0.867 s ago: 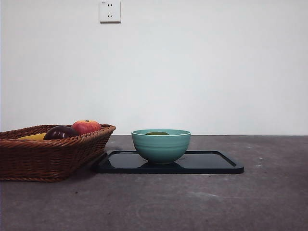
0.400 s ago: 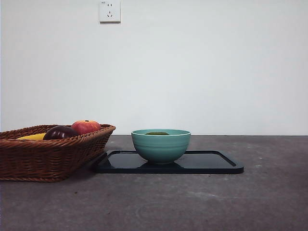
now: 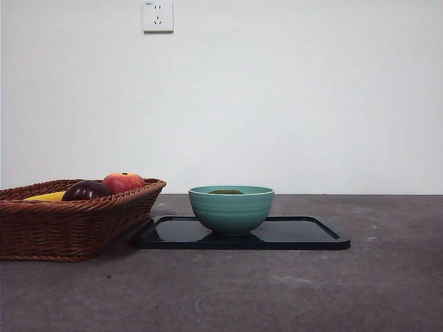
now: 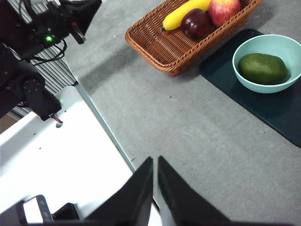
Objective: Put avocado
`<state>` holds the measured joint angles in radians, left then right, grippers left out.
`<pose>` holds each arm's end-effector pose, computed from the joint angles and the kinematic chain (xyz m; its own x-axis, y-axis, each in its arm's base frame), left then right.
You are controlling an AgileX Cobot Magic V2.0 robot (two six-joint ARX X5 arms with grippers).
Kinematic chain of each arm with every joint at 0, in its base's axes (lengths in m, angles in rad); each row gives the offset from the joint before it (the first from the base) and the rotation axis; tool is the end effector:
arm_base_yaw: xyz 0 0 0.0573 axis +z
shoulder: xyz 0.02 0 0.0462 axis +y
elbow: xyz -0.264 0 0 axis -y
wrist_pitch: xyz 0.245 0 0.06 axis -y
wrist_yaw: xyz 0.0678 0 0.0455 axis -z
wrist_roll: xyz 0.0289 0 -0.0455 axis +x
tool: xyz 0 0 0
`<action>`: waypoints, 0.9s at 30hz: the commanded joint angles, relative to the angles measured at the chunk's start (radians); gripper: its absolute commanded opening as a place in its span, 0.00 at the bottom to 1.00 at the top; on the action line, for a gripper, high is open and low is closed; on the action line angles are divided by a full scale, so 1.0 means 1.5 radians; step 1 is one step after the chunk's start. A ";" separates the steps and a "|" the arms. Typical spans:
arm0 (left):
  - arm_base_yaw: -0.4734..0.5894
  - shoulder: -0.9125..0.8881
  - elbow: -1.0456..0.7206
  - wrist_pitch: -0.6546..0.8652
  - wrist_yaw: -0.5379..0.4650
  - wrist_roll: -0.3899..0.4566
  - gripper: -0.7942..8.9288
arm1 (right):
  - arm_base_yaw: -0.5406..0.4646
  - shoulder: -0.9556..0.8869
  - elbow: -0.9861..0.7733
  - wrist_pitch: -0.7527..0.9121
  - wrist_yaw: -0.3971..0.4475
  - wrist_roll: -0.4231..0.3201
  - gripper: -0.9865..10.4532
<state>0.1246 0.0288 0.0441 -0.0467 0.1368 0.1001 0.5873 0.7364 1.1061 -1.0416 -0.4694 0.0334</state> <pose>0.0963 0.0081 0.1718 0.9994 -0.0123 -0.0311 0.0152 0.9953 0.0956 0.0797 0.0687 0.3670 0.3304 0.7633 -0.5551 -0.7711 0.5574 0.3076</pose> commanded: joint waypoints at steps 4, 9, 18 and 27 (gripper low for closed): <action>-0.025 -0.014 -0.022 -0.008 0.001 -0.014 0.09 | 0.005 0.004 0.006 0.006 -0.002 0.000 0.09; -0.045 -0.017 -0.022 -0.037 0.001 -0.013 0.09 | 0.005 0.004 0.006 0.006 -0.002 0.000 0.09; -0.074 -0.017 -0.022 -0.091 0.001 -0.024 0.09 | 0.005 0.004 0.006 0.006 -0.002 0.000 0.09; -0.079 -0.017 -0.022 -0.090 0.001 -0.024 0.09 | 0.005 0.004 0.006 0.006 -0.002 0.000 0.09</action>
<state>0.0078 0.0051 0.0322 -0.1738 0.1360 0.0677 0.5873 0.7364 1.1061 -1.0416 -0.4694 0.0334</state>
